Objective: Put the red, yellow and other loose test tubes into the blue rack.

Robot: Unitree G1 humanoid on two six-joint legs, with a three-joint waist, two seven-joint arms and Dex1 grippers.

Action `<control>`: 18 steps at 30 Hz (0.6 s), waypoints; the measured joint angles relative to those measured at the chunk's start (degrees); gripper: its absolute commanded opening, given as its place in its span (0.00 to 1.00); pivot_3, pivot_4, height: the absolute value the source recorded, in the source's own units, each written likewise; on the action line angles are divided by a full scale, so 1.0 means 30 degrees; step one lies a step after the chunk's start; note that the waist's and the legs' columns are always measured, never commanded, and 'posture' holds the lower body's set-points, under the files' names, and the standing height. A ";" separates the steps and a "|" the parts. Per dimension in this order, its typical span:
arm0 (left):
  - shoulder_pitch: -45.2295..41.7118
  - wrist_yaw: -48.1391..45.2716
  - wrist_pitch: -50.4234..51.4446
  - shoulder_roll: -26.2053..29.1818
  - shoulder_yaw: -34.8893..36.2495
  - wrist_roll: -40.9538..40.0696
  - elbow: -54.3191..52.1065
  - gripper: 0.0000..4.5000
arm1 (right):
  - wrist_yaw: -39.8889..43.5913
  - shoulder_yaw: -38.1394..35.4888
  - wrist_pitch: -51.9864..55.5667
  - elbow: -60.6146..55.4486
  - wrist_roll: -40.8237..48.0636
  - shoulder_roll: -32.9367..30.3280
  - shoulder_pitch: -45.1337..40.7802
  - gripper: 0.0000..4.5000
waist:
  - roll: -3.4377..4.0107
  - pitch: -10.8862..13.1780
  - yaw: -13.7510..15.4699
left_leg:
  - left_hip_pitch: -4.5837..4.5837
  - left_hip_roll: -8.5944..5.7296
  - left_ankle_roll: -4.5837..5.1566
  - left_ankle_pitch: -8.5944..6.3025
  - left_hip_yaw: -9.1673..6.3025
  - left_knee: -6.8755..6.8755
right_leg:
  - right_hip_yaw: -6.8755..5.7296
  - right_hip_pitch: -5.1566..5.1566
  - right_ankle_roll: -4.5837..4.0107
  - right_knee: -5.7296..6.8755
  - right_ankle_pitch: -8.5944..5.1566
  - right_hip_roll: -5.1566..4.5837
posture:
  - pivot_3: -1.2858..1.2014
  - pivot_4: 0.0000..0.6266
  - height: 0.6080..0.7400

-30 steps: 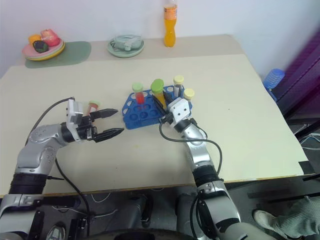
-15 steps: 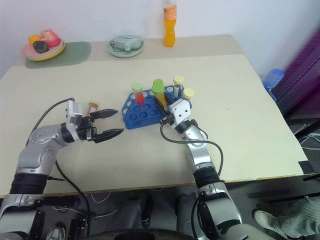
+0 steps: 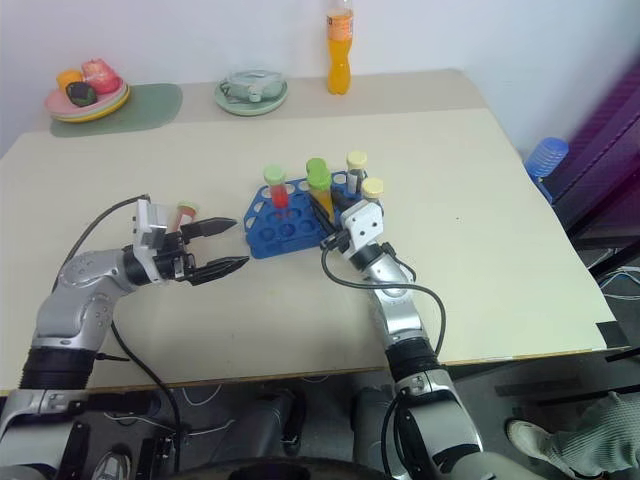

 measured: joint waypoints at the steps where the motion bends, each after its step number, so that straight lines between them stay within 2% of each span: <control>1: 0.0099 0.0075 0.0079 0.0002 0.0002 -0.0070 -0.0228 0.97 | 0.0000 0.0018 0.0082 0.0000 0.0002 0.0005 0.0073 0.17 | 0.0000 0.0000 -0.0009 | 0.0000 0.0000 0.0000 0.0000 0.0001 -0.0001 | 0.0001 -0.0002 0.0000 0.0002 0.0000 0.0000 | 0.52 0.24 1.00; 8: 0.0248 0.0626 0.0538 -0.0001 0.0000 -0.0208 -0.0988 0.97 | 0.0255 0.0047 0.0547 -0.0179 0.0406 0.0080 0.0318 0.17 | 0.0000 0.0000 -0.0010 | 0.0000 0.0001 -0.0002 0.0001 0.0001 -0.0014 | 0.0001 -0.0004 -0.0003 0.0008 -0.0002 0.0002 | 0.52 0.24 1.00; 9: 0.0237 0.0634 0.0542 -0.0003 -0.0001 -0.0207 -0.0971 0.97 | 0.0422 0.0033 0.0697 -0.0263 0.0613 0.0076 0.0360 0.40 | 0.0000 0.0000 -0.0016 | 0.0000 0.0002 -0.0002 0.0001 0.0000 -0.0015 | 0.0001 -0.0005 -0.0003 0.0008 -0.0002 0.0003 | 0.52 0.24 1.00; 10: 0.0196 0.0634 0.0539 -0.0008 -0.0003 -0.0205 -0.0931 0.97 | 0.0542 0.0007 0.0789 -0.0271 0.0802 0.0075 0.0362 0.47 | 0.0000 0.0000 -0.0030 | 0.0000 0.0003 -0.0004 0.0002 0.0001 -0.0018 | 0.0001 -0.0001 -0.0003 0.0009 -0.0002 0.0004 | 0.52 0.24 1.00; 14: -0.0186 0.0607 0.0412 -0.0119 -0.0011 -0.0191 -0.0282 0.97 | 0.0591 0.0150 0.0662 -0.0272 0.0485 0.0039 0.0472 0.92 | 0.0002 0.0001 -0.0035 | 0.0000 0.0003 -0.0009 0.0005 0.0008 -0.0023 | 0.0001 -0.0005 -0.0004 0.0027 -0.0003 0.0002 | 0.52 0.24 1.00; 15: -0.0190 0.0621 0.0384 -0.0187 -0.0009 -0.0194 -0.0167 0.97 | 0.0409 0.0210 0.0523 -0.0273 0.0215 -0.0008 0.0468 0.98 | 0.0002 0.0001 -0.0023 | -0.0001 0.0002 -0.0009 0.0005 0.0009 -0.0022 | 0.0001 -0.0013 -0.0004 0.0029 -0.0003 0.0002 | 0.52 0.24 1.00; 18: -0.0190 0.0805 0.0373 -0.0538 0.0079 -0.0220 0.0202 0.97 | 0.0114 0.0272 0.0276 -0.0273 -0.0268 -0.0129 0.0453 0.98 | 0.0002 0.0001 -0.0005 | 0.0000 0.0001 -0.0009 0.0006 0.0008 -0.0018 | 0.0000 -0.0012 -0.0004 0.0029 -0.0003 0.0002 | 0.52 0.24 1.00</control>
